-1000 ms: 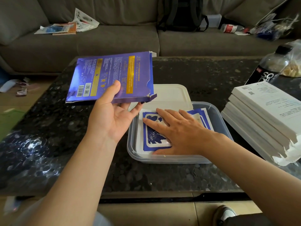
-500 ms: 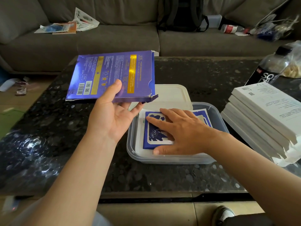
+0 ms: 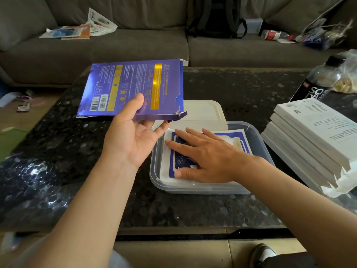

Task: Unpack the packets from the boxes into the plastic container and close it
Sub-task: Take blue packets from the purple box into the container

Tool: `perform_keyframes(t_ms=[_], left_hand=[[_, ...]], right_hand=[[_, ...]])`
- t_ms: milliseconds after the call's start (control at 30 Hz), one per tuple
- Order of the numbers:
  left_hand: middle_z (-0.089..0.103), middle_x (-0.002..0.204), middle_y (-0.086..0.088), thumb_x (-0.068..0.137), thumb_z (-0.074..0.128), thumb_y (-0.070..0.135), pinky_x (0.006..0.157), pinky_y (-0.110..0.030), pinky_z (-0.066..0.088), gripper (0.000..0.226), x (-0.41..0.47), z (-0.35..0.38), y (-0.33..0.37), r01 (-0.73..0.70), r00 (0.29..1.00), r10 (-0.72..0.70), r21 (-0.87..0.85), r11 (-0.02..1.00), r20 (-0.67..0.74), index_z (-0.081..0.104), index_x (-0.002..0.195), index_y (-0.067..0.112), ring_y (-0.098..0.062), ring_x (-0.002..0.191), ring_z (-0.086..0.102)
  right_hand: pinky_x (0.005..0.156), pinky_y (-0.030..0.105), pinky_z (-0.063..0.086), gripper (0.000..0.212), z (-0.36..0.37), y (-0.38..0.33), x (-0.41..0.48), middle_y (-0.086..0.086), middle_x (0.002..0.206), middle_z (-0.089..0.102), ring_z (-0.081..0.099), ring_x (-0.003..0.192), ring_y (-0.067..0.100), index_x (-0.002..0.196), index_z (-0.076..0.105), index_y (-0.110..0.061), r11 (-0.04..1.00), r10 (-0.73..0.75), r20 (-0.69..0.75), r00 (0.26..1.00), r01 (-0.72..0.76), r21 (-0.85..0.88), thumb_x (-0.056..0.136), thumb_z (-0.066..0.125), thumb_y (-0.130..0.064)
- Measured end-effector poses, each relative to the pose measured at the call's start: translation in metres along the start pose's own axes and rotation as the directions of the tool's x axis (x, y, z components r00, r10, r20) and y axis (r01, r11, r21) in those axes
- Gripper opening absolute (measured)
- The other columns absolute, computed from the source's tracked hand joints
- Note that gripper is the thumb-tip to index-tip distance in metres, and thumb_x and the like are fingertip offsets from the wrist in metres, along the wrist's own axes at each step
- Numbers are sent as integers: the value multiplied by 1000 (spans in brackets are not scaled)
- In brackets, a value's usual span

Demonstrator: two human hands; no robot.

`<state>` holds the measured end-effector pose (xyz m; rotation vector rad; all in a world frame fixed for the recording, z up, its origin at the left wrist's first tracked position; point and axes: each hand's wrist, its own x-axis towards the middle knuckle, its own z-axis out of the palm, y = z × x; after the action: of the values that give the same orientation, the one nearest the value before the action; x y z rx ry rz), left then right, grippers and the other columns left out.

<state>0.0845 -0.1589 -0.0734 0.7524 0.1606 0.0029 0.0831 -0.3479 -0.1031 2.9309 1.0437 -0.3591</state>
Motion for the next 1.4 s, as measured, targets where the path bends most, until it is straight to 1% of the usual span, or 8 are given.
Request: perform_keyframes(t_ms=[267,567,867,967,1067,1167,1267,1400], left_hand=[[75,124,-4,101,61,20,87,-52,59,41,0,-1,-3,17,1000,-17,9,1000,-6,52,141,18,-25,114,74],[74,129,-5,99,63,21,99,-57,54,39,0,-3,-1,18,1000,-18,4,1000,21,53,137,20,-24,116,73],[73,129,-4,99,63,21,86,-50,62,43,-4,0,-4,30,999,-31,15,999,17,52,140,20,-23,115,73],[73,130,-5,99,63,21,87,-51,63,50,-5,0,-4,39,999,-39,10,999,20,49,147,19,-24,115,73],[74,127,-6,97,65,20,92,-55,59,47,-4,1,-7,70,997,-70,3,998,29,53,142,19,-25,114,74],[72,130,-9,94,67,20,98,-59,56,48,-3,2,-10,100,994,-101,24,995,50,55,140,18,-26,113,74],[72,126,-10,90,68,22,99,-57,56,55,-5,4,-14,111,989,-118,77,991,91,54,143,18,-25,110,73],[67,136,-14,86,68,22,92,-56,60,49,-7,3,-18,107,983,-122,111,988,137,58,134,23,-32,126,66]], right_hand=[[125,52,2,77,7,-2,3,-2,169,-5,-1,156,26,155,-8,-47,997,-2,-11,1000,1,-80,87,8,-81],[124,55,-2,81,-8,16,-25,-11,168,-9,-7,155,23,152,-12,-53,987,142,76,987,-147,59,82,15,-83],[124,52,-5,76,5,23,-28,-13,168,-9,-8,155,20,148,-18,-58,983,160,66,985,-166,84,83,12,-84],[125,53,7,76,0,18,-30,-11,168,6,7,155,20,153,0,-55,965,192,24,981,-193,176,87,25,-80],[105,38,50,44,-21,11,-35,-9,139,57,55,123,7,139,53,-34,788,422,-286,860,-193,584,97,55,-48],[76,29,61,8,-43,9,-34,-4,89,73,70,81,9,99,70,-18,539,634,-411,655,7,842,98,62,-17],[66,32,58,10,-52,6,-31,5,77,72,69,68,18,91,71,-9,321,648,-317,692,129,938,97,64,-10],[63,32,56,12,-56,2,-26,9,86,74,69,70,19,92,69,-7,174,643,-204,738,119,978,98,63,-16]])
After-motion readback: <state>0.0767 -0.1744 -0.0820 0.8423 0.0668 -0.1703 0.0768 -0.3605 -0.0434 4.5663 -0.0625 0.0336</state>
